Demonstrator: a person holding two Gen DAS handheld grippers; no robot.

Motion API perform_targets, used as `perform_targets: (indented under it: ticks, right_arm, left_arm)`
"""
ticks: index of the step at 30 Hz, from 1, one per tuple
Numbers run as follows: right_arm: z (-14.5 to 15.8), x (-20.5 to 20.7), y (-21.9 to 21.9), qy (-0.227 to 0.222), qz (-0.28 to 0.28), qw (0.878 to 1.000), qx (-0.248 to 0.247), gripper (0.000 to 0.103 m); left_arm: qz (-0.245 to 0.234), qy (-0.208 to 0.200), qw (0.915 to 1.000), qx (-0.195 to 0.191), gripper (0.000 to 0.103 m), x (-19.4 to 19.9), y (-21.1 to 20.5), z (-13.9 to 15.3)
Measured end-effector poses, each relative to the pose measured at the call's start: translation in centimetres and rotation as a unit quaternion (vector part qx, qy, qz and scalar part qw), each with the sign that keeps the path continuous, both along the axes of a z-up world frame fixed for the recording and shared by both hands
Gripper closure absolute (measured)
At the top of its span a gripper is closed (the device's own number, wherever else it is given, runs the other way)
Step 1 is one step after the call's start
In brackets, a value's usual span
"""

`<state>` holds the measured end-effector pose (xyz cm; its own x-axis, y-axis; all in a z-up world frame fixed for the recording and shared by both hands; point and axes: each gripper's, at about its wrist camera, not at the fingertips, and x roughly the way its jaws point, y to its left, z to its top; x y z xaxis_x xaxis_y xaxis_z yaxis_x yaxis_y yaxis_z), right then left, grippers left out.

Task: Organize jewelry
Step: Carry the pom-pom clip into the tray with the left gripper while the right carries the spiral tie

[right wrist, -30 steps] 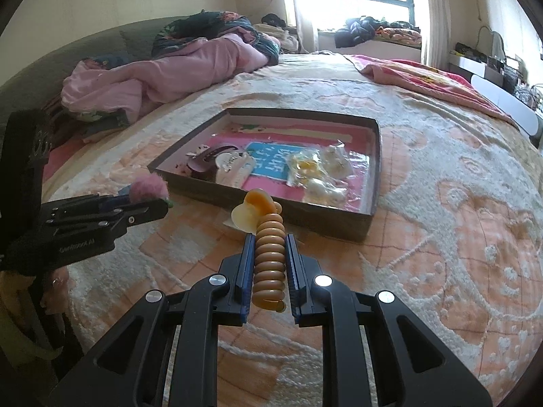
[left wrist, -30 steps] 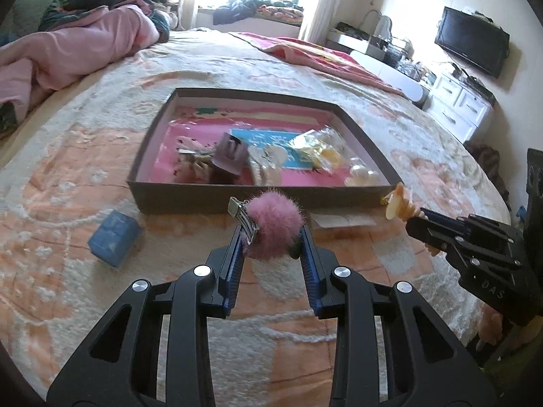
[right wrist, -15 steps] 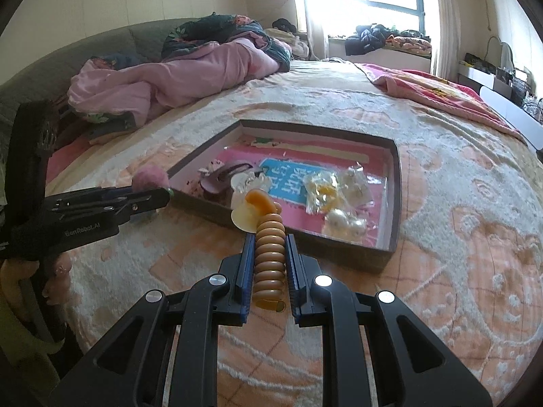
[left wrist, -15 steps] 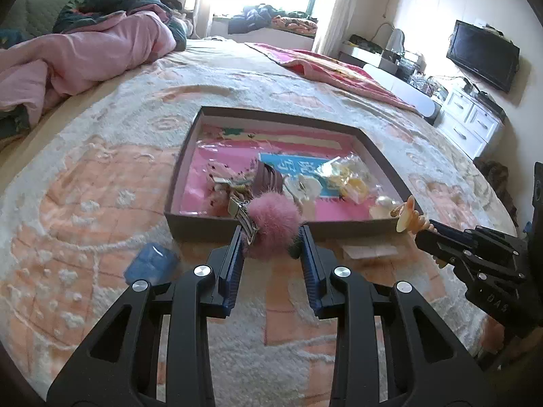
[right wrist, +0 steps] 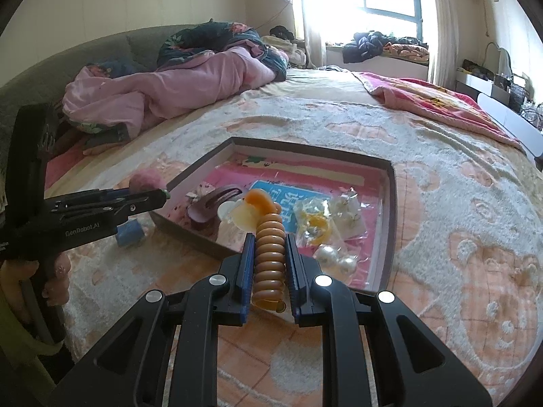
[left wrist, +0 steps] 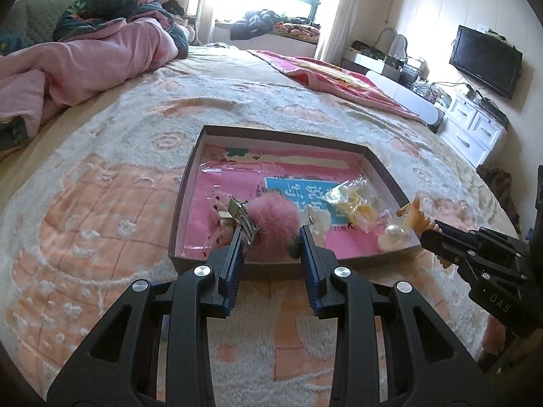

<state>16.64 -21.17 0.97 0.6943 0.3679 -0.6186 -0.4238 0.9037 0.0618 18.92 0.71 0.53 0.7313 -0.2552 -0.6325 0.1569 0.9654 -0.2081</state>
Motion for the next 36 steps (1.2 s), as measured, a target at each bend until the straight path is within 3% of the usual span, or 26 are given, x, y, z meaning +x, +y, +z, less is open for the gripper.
perform_targets:
  ticks: [21,36]
  right_arm:
    - [0.4,4.2,-3.0,-0.008,-0.049,0.999,-0.003,0.086]
    - [-1.5,8.2,-2.7,0.010,-0.059,0.998,-0.011,0.086]
  left_arm:
    - [-0.027,-0.010,0.9996,-0.004,0.079,4.3,-3.0,0.7]
    - [-0.051,0.000,0.9986,-0.013,0.079,7.7,-4.9,-0.5]
